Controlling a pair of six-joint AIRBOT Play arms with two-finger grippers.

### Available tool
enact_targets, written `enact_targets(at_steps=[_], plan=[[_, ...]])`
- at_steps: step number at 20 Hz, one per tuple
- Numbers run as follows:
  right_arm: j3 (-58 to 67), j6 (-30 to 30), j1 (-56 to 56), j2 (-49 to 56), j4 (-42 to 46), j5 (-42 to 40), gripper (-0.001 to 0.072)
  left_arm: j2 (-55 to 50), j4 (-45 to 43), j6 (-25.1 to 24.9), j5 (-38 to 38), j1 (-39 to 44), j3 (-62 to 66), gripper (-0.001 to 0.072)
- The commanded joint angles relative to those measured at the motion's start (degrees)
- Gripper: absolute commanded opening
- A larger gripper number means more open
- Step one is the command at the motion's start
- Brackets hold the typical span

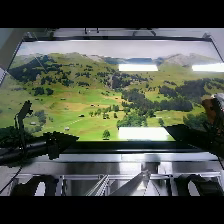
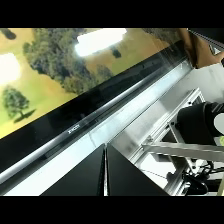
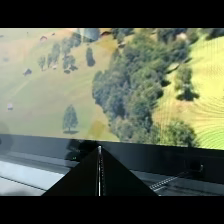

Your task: Fold the shirts.

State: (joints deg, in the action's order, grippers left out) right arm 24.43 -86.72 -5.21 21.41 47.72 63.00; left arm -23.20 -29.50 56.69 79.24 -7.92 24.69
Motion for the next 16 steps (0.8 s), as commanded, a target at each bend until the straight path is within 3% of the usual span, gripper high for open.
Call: enact_targets(at_steps=[1, 3, 4, 6, 10, 12, 16], plan=[[0.0, -0.1, 0.0, 0.0, 0.0, 0.0, 0.0024, 0.0, 0.0, -0.1, 0.1, 0.0, 0.0, 0.0023], [0.0, -0.1, 0.0, 0.0, 0.0, 0.0, 0.0025, 0.0, -0.2, 0.0, 0.0, 0.0, 0.0, 0.0027], [0.0, -0.1, 0.0, 0.0, 0.0, 0.0, 0.0025, 0.0, -2.1, 1.2, -0.7, 0.0, 0.7, 0.0235], [0.0, -0.1, 0.0, 0.0, 0.0, 0.0, 0.0025, 0.0, -13.4, 9.6, -1.7, -1.9, 5.6, 0.072], [0.0, -0.1, 0.0, 0.0, 0.0, 0.0, 0.0025, 0.0, -41.4, 24.2, -0.3, -12.9, 19.3, 0.072], [0.0, -0.1, 0.0, 0.0, 0.0, 0.0, 0.0025, -0.1, -49.7, 31.6, -1.4, -18.5, 22.8, 0.072], [0.0, -0.1, 0.0, 0.0, 0.0, 0.0, 0.0025, -6.3, -52.5, 33.0, 2.1, -27.5, 25.8, 0.0719]])
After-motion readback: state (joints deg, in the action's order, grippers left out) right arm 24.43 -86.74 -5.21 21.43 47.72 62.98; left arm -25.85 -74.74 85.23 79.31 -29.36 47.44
